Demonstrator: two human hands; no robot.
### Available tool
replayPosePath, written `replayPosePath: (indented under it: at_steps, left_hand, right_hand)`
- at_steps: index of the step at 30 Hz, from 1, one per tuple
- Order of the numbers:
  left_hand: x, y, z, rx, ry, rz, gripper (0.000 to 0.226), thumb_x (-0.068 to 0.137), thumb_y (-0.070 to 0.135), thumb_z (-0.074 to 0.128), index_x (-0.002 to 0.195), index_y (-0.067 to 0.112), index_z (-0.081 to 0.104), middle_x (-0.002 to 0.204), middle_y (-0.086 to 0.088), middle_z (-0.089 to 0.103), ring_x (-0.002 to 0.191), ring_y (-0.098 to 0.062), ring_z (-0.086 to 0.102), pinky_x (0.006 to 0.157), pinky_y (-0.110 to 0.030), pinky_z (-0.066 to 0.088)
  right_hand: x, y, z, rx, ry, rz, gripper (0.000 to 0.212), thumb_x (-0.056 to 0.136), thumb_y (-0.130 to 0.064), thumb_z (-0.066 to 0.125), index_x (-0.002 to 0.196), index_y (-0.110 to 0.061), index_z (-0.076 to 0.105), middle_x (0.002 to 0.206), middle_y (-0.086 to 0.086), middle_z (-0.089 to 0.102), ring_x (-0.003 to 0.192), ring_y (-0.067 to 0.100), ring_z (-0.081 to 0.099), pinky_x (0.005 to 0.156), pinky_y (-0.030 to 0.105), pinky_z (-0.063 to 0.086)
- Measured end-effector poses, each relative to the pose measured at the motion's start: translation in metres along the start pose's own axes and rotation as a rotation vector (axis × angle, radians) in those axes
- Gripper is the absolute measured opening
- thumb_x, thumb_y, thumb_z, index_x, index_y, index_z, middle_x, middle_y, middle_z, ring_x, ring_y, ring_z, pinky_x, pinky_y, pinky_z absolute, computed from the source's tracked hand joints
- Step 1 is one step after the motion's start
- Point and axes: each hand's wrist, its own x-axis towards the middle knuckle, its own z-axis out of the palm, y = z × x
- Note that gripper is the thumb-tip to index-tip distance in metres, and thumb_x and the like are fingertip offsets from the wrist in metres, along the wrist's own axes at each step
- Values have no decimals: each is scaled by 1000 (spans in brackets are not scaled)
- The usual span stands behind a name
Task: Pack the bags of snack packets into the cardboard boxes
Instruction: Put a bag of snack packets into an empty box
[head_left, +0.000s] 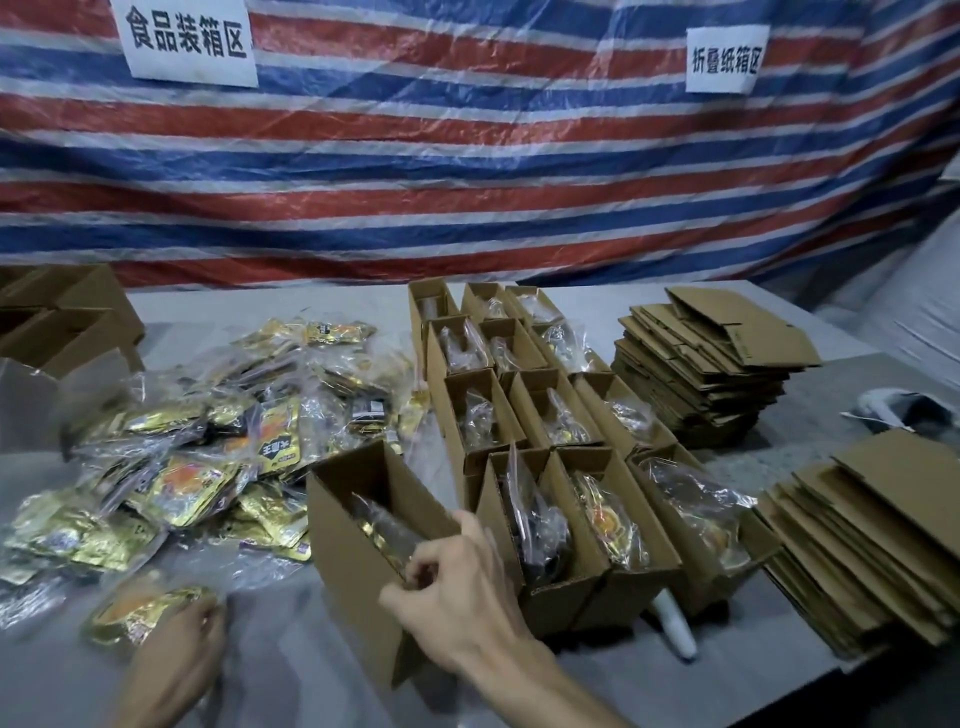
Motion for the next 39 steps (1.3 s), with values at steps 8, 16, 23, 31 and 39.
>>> replayPosePath:
  at_steps: [8, 16, 23, 31, 39]
  left_hand:
    - [1, 60, 13, 124, -160, 39, 35, 97, 13, 50, 65, 9, 63, 53, 1, 60, 52, -11, 58, 51, -23, 40]
    - [6, 121, 24, 268, -318, 119, 34, 104, 18, 37, 86, 3, 62, 93, -16, 67, 83, -26, 61, 68, -29, 41]
    - [13, 132, 32, 228, -350, 155, 35, 100, 12, 43, 66, 8, 51, 68, -9, 56, 60, -19, 50, 52, -29, 31]
    - [13, 123, 38, 290, -418, 139, 30, 99, 17, 45, 71, 13, 53, 73, -6, 62, 64, -19, 55, 55, -27, 35]
    - [12, 121, 41, 311, -454, 147, 30, 99, 17, 44, 72, 13, 55, 74, -4, 62, 66, -17, 56, 58, -27, 38]
  right_hand:
    - [2, -40, -122, 175, 287, -98, 17, 62, -42, 76, 62, -26, 71, 82, -19, 64, 89, -12, 51, 67, 10, 39]
    - [8, 26, -242, -17, 427, 99, 14, 72, -38, 78, 62, -28, 76, 66, -10, 70, 76, 9, 68, 70, 35, 59]
    - [-3, 115, -260, -127, 457, 339, 19, 71, -27, 78, 56, -16, 74, 65, -3, 69, 77, 12, 63, 62, 27, 46]
    - [-4, 141, -265, -162, 479, 347, 15, 66, -29, 79, 55, -21, 73, 75, -5, 69, 83, 15, 61, 72, 33, 52]
    - [1, 153, -269, -110, 466, 380, 19, 68, -31, 78, 52, -22, 72, 74, -7, 66, 80, 15, 61, 67, 30, 47]
